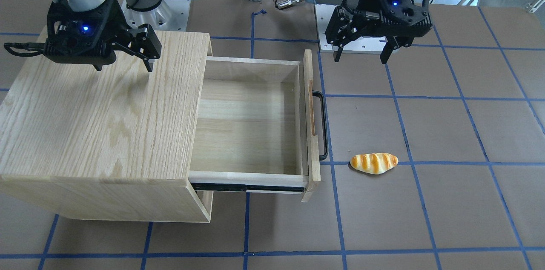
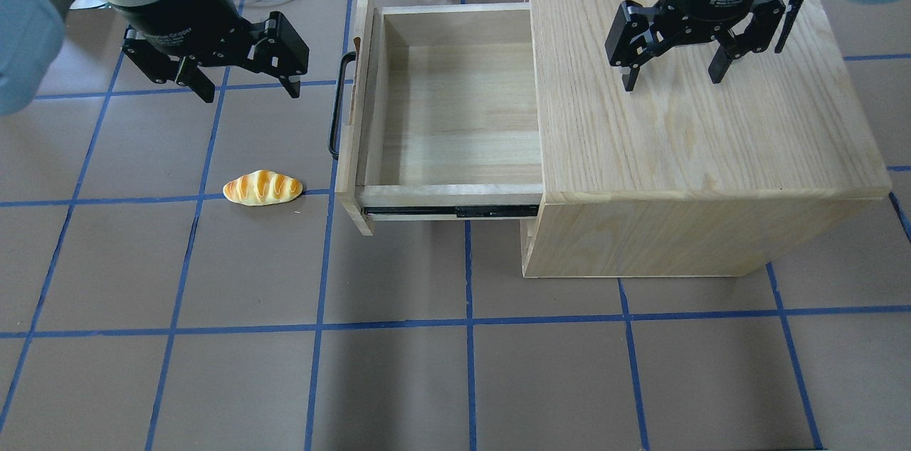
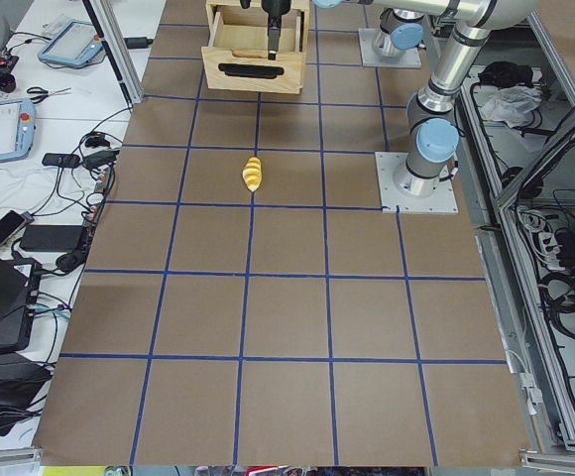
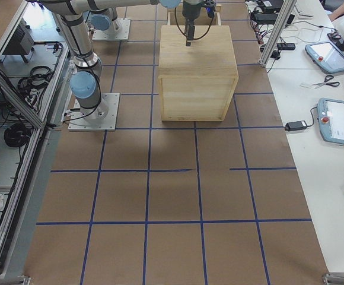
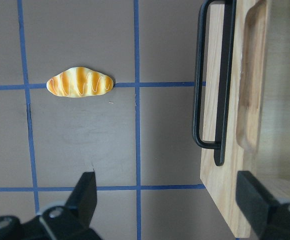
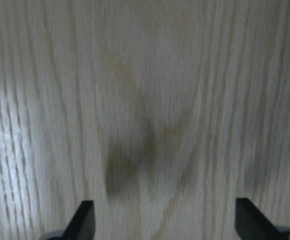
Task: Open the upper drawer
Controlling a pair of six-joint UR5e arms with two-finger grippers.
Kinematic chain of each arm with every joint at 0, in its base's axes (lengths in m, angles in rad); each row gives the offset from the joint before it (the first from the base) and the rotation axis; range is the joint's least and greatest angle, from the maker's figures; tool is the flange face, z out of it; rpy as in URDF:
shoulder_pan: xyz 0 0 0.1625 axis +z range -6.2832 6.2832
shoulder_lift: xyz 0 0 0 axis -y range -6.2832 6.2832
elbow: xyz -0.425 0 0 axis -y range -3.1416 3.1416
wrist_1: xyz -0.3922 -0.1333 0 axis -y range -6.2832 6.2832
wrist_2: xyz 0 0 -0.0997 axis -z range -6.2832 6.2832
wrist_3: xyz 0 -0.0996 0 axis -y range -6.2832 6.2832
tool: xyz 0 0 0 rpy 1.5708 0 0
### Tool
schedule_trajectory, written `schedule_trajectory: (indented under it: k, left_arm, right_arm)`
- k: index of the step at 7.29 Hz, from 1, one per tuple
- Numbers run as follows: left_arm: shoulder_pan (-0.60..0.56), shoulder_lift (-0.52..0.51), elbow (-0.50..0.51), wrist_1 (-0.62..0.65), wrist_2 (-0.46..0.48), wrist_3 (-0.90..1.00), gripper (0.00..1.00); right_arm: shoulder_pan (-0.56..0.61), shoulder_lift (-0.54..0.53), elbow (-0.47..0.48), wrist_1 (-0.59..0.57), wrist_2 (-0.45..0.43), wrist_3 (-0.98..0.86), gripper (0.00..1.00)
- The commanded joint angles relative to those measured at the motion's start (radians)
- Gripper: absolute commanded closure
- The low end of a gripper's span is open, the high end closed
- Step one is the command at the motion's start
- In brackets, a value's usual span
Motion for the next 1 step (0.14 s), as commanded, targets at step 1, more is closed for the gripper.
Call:
schedule_trajectory:
  k: [1]
  left_arm:
    - [0.000, -0.006, 0.001, 0.005, 0.002, 0.004, 0.00]
  right_arm:
    - [0.000, 0.000, 0.001, 0.000, 0.000, 0.000, 0.00]
